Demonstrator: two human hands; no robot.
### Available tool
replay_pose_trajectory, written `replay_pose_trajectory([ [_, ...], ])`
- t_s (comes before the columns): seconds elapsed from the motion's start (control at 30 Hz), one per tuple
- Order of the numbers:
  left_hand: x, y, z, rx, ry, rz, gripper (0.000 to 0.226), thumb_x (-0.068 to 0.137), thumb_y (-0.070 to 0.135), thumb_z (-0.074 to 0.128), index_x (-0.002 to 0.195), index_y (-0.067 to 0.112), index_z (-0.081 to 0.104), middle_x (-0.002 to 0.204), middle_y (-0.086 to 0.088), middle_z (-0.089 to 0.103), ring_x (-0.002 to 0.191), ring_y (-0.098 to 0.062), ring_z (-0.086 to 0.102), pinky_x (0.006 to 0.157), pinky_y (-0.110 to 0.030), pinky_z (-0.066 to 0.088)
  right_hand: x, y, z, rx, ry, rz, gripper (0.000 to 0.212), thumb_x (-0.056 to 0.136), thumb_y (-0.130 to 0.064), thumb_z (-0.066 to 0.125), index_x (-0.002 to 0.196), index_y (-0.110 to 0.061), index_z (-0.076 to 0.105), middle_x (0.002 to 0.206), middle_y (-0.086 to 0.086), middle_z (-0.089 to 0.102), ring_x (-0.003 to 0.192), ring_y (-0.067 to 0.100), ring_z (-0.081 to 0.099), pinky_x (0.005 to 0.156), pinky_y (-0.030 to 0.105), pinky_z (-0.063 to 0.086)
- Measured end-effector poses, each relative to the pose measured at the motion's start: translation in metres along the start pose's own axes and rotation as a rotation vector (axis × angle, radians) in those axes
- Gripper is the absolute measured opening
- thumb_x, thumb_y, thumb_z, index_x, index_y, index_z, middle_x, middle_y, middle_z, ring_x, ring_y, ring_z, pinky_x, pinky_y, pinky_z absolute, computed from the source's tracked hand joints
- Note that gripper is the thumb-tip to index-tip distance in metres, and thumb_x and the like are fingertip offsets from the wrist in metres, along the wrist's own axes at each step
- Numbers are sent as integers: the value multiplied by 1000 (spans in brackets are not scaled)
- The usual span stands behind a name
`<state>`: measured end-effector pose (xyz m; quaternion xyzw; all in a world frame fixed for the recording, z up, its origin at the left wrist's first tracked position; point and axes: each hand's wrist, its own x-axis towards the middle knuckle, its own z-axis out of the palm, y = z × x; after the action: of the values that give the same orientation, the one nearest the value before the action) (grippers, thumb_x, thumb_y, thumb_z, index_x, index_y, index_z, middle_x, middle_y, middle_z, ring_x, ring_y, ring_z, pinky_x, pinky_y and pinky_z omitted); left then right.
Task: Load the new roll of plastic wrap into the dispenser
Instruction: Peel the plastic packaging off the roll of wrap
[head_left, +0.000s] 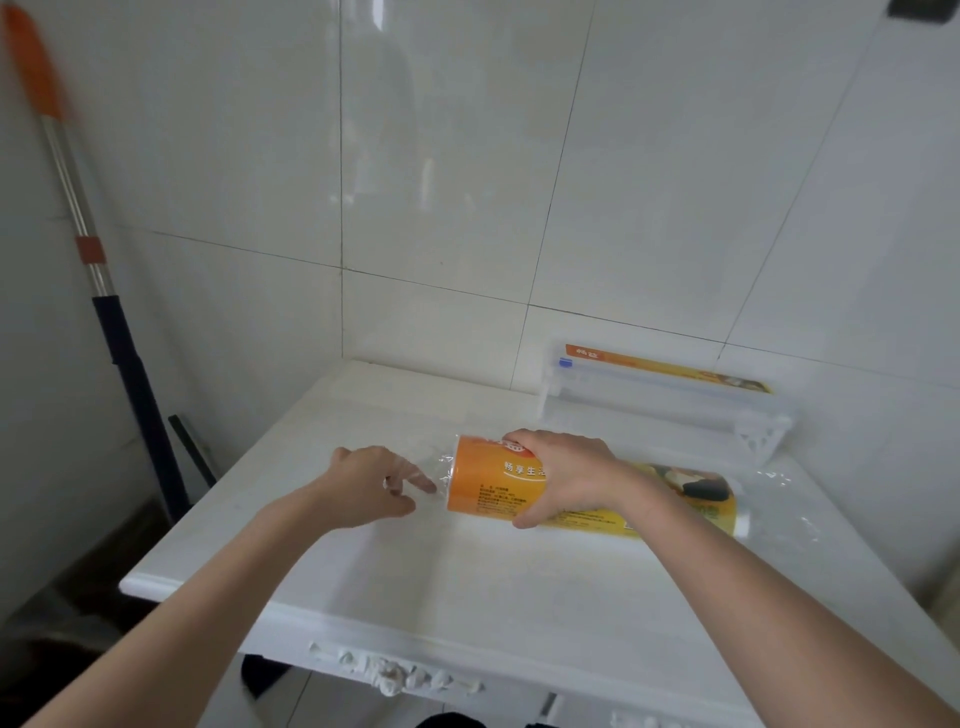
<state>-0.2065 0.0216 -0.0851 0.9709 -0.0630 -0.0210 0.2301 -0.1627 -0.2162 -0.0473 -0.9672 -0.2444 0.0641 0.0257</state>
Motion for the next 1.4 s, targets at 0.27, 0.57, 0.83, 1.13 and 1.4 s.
replay_pose_trajectory([
  [0.27,0,-3,4,141,-50,-74,56,82,13,50,131,42,50,70,17,48,91,-12,46,86,-26,25,-5,-1,3,-31,47,-5,89,60,-58,74,135,-39,31,123,-13,53,110,14,54,87,34,43],
  [0.57,-3,-2,-14,-1058,36,-112,42,88,-15,39,116,9,61,101,-10,70,76,-21,70,64,-24,49,-11,0,3,-54,45,-16,91,63,-59,73,139,-37,27,129,-11,50,115,15,51,90,34,42],
  [0.83,8,9,6,-1037,-6,-174,30,85,-11,56,111,2,65,102,-16,67,72,-19,72,59,-19,56,-12,6,5,-50,35,-15,91,62,-60,72,138,-39,26,127,-13,50,115,14,51,87,34,40],
  [1.13,25,23,22,-919,158,-305,12,86,0,58,83,-9,66,77,-16,65,61,-21,63,63,-27,59,-9,7,2,-30,17,-17,90,61,-58,73,137,-39,29,125,-13,52,112,15,52,90,36,43],
  [1.4,27,27,18,-966,266,-386,28,82,-15,50,73,3,69,58,-5,62,33,-5,55,33,-12,38,-10,8,3,-43,35,-27,90,62,-59,73,137,-39,28,125,-13,51,112,14,52,87,35,42],
])
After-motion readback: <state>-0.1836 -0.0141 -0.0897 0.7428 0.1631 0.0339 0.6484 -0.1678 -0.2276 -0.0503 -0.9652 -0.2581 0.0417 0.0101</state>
